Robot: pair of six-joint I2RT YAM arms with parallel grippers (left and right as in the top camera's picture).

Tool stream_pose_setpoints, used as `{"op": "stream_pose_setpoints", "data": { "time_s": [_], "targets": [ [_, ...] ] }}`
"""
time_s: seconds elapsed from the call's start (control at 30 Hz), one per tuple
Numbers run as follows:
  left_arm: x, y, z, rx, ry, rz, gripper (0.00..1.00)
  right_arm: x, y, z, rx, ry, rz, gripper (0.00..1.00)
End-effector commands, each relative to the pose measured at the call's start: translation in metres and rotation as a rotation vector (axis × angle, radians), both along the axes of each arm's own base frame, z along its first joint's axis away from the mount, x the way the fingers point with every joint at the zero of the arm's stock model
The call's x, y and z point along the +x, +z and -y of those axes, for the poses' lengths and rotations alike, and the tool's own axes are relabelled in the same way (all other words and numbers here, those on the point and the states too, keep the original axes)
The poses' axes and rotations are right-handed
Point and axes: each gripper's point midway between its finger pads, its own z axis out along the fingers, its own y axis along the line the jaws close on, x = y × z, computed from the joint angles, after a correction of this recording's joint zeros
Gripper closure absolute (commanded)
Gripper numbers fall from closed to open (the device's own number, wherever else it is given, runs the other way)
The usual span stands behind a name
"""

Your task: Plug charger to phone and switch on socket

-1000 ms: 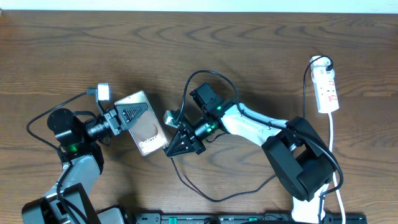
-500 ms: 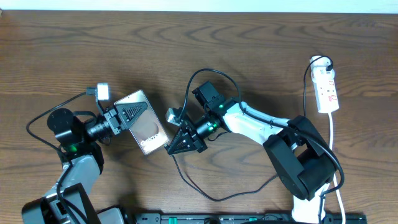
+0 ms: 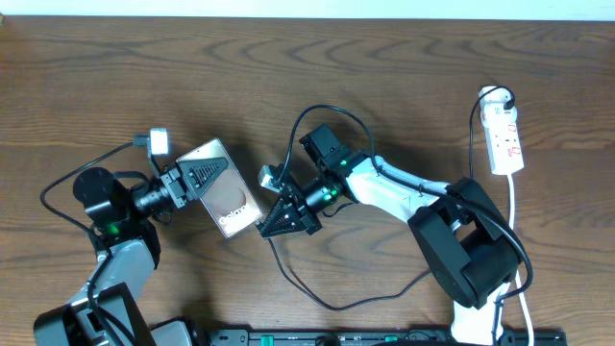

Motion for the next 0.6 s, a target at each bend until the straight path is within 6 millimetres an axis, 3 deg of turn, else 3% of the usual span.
{"op": "stream_pose_setpoints", "data": {
  "time_s": [0.0, 0.57],
  "targets": [
    [-0.0110, 0.0055, 0.0057, 0.002, -0.078, 0.024, 0.92, 0.0087, 0.0061, 0.0024, 0.029, -0.011, -0.009, 0.99],
    [-0.0109, 0.0055, 0.0056, 0.007, -0.078, 0.034, 0.93, 0.0081, 0.0047, 0.0029, 0.019, -0.013, -0.014, 0.99]
  ]
}}
